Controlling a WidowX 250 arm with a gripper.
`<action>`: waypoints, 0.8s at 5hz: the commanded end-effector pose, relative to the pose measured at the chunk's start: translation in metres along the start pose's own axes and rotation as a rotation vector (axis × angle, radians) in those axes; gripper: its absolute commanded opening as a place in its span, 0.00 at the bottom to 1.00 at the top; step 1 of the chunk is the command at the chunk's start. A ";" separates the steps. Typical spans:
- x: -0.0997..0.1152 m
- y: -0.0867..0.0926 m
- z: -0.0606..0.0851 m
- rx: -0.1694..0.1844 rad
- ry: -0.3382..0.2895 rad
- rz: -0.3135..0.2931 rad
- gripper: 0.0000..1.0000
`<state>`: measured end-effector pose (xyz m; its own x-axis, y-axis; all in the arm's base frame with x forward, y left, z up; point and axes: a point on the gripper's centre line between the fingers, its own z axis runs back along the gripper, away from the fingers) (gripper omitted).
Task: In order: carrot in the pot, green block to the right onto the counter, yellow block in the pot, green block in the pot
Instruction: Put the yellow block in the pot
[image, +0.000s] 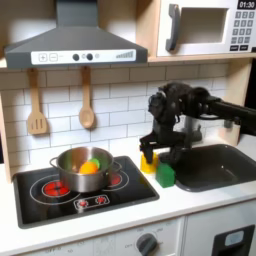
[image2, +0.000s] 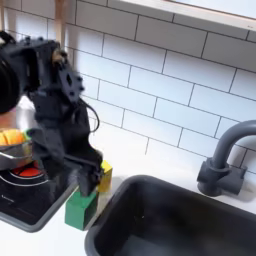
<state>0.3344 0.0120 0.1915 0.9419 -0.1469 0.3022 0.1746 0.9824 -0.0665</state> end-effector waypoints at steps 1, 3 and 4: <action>0.019 0.006 -0.015 0.016 0.025 -0.018 1.00; 0.026 -0.002 -0.038 -0.017 0.048 -0.056 1.00; 0.026 -0.003 -0.042 -0.017 0.051 -0.056 1.00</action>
<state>0.3713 0.0029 0.1616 0.9426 -0.2057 0.2632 0.2297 0.9712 -0.0637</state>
